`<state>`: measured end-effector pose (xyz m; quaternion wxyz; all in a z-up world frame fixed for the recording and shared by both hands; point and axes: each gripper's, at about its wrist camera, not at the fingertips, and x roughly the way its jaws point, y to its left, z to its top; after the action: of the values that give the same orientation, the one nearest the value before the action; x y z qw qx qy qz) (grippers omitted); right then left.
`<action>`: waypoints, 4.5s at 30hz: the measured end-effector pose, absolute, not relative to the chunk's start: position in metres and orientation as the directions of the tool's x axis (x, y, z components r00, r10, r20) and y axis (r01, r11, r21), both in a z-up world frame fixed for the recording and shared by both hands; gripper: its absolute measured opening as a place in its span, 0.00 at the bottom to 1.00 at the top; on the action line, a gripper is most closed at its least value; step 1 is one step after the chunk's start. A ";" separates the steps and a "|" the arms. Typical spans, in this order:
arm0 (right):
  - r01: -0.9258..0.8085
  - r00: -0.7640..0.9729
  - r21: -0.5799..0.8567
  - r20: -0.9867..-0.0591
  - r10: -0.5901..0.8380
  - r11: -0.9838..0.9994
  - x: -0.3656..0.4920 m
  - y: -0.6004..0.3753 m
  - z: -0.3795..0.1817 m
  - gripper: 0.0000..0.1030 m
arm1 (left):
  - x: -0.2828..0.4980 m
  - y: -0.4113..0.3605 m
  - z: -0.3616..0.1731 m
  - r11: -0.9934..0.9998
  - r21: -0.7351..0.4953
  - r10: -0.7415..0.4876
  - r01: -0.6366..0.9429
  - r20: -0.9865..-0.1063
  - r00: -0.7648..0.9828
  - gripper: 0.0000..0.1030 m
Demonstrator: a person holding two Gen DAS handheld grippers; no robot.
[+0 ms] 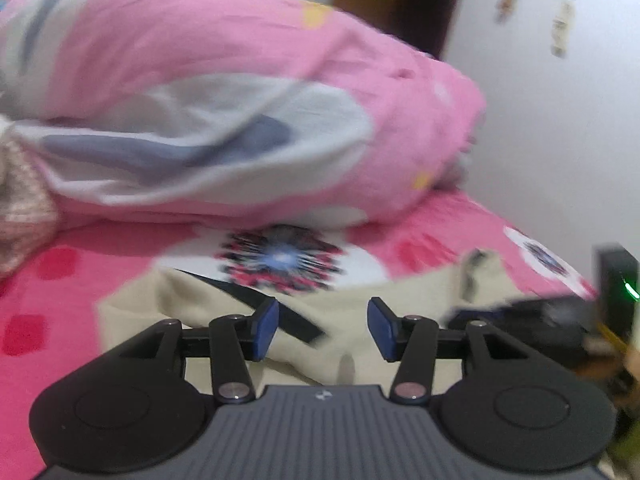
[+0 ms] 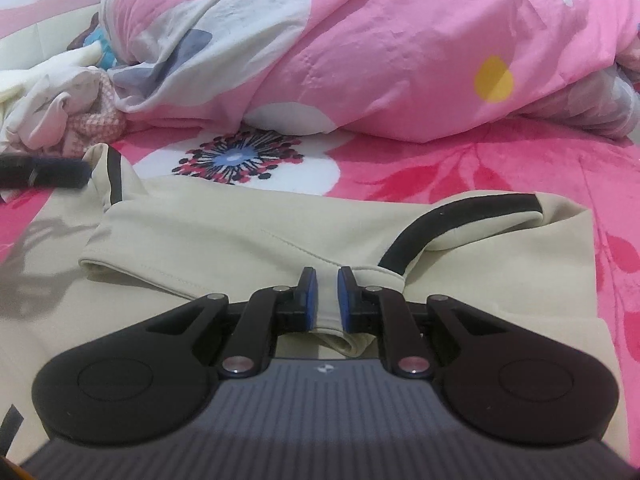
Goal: Fold clothes
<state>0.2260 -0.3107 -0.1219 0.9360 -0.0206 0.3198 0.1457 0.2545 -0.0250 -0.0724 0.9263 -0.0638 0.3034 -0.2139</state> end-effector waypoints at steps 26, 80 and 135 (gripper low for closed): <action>-0.290 0.770 0.033 -0.585 0.253 0.957 0.223 -0.310 -0.124 0.10 | 0.296 0.023 -0.112 0.952 -0.273 -0.282 0.137 -0.611 0.739 0.29; -0.005 0.834 0.062 -0.550 0.038 0.998 0.140 -0.391 -0.030 0.12 | 0.215 -0.095 -0.076 0.890 0.054 -0.351 0.452 -0.552 0.757 0.68; 0.122 0.805 0.643 -0.510 0.304 0.756 -0.159 -0.306 -0.125 0.59 | -0.125 0.023 -0.074 0.893 -0.300 -0.447 0.336 -0.688 0.572 1.00</action>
<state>-0.1592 -0.3059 -0.1246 0.8849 0.3456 0.3080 0.0513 -0.1254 0.0229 -0.0737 0.8839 -0.0679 0.4062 -0.2215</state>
